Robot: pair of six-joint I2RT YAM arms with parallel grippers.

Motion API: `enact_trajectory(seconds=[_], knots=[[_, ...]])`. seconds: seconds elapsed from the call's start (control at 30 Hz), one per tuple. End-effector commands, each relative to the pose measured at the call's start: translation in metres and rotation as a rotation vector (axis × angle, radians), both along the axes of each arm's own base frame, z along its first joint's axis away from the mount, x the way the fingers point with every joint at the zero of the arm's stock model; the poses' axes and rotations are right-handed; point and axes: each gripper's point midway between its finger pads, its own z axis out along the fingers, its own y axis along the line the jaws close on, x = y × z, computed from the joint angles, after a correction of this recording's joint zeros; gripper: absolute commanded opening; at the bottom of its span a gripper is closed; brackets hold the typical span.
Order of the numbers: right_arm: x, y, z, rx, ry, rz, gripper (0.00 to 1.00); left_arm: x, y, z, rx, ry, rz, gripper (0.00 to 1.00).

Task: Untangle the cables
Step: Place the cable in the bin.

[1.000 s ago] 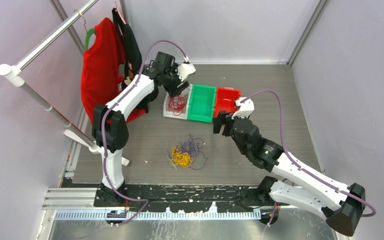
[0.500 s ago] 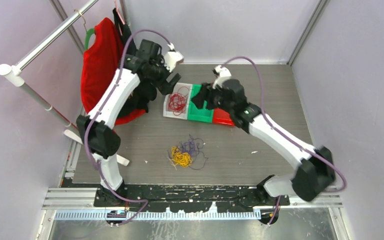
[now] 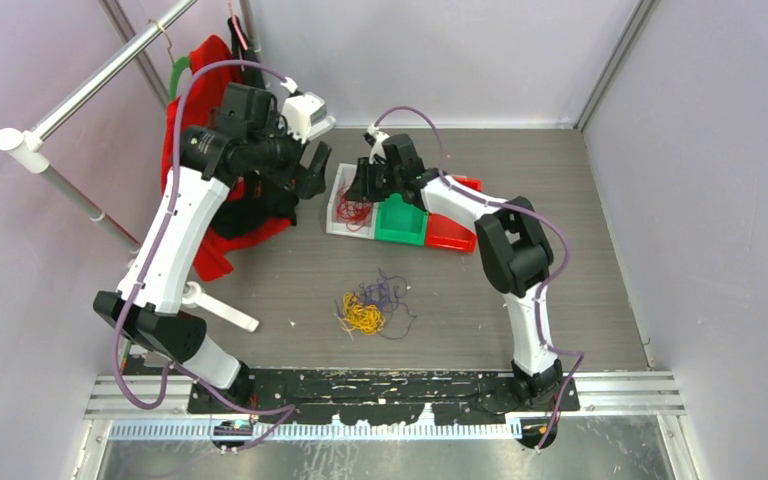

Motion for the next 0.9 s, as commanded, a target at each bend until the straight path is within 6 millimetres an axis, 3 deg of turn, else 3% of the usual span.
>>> enact_trajectory(seconds=[0.0,0.1,0.2,0.3,0.4,0.47,0.6,0.67,0.77,0.87], knots=[[0.041,0.002,0.014,-0.034,-0.082,-0.086,0.17,-0.024,-0.001,-0.004,-0.041,0.069,-0.014,0.91],[0.054,-0.006,-0.003,-0.116,-0.109,-0.153,0.08,-0.031,0.004,-0.012,-0.014,0.115,-0.006,0.96],[0.056,-0.007,-0.012,-0.232,-0.146,-0.151,0.08,-0.038,0.014,-0.014,0.032,0.126,0.01,0.97],[0.047,-0.003,0.001,-0.274,-0.21,-0.118,0.32,-0.044,0.019,-0.01,0.04,0.088,0.004,0.99],[0.036,-0.005,0.036,-0.21,-0.28,-0.12,0.5,-0.05,0.024,-0.011,0.052,0.081,-0.002,0.99],[0.027,-0.008,0.062,-0.183,-0.304,-0.112,0.57,-0.053,0.026,-0.012,0.063,0.095,-0.019,0.99],[-0.006,-0.013,0.105,-0.165,-0.31,-0.072,0.66,-0.061,0.034,-0.011,0.08,0.087,-0.026,0.99],[-0.025,-0.02,0.123,-0.184,-0.313,-0.081,0.78,-0.066,0.04,-0.014,0.097,0.083,-0.027,1.0],[-0.067,-0.036,0.125,-0.227,-0.319,-0.089,1.0,-0.078,0.048,-0.019,0.125,0.084,-0.043,0.99],[-0.118,-0.051,0.112,-0.227,-0.315,-0.108,1.0,-0.096,0.058,-0.022,0.16,0.103,-0.073,0.99]])
